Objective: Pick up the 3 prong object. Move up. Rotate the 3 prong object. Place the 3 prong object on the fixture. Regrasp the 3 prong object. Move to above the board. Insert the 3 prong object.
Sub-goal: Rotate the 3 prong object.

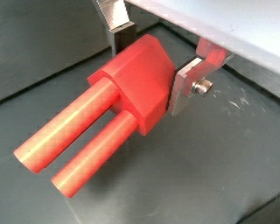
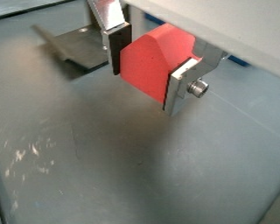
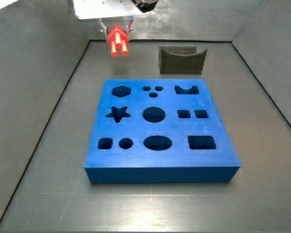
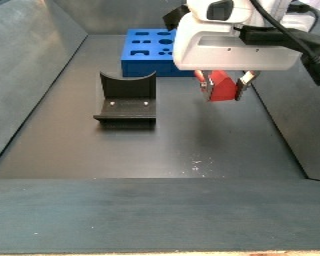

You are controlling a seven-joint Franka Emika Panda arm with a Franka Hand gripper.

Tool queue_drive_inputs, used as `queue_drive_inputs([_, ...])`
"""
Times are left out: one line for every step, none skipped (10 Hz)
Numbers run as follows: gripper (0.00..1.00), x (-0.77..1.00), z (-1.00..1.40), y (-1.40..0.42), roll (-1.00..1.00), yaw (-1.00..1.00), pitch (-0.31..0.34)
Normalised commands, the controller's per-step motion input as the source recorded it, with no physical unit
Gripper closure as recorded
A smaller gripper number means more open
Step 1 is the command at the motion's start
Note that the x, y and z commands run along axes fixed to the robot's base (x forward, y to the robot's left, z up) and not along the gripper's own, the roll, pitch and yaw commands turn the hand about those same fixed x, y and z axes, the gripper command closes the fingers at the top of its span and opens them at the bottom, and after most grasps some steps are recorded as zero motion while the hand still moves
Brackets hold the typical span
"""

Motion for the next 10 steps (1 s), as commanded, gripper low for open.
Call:
queue_drive_inputs([1.0,-0.01,0.03,0.01,0.0,-1.0,-0.002])
queue_drive_inputs([1.0,-0.01,0.03,0.01,0.0,-1.0,-0.002])
queue_drive_inputs([1.0,-0.01,0.03,0.01,0.0,-1.0,-0.003])
queue_drive_inputs([1.0,-0.01,0.03,0.01,0.0,-1.0,-0.003])
queue_drive_inputs([1.0,-0.01,0.03,0.01,0.0,-1.0,-0.003])
queue_drive_inputs([1.0,-0.01,0.03,0.01,0.0,-1.0,-0.003])
queue_drive_inputs([1.0,-0.01,0.03,0.01,0.0,-1.0,-0.003])
queue_drive_inputs([1.0,-0.01,0.03,0.01,0.0,-1.0,-0.003])
queue_drive_inputs([1.0,-0.01,0.03,0.01,0.0,-1.0,-0.003])
queue_drive_inputs([1.0,-0.01,0.03,0.01,0.0,-1.0,-0.003])
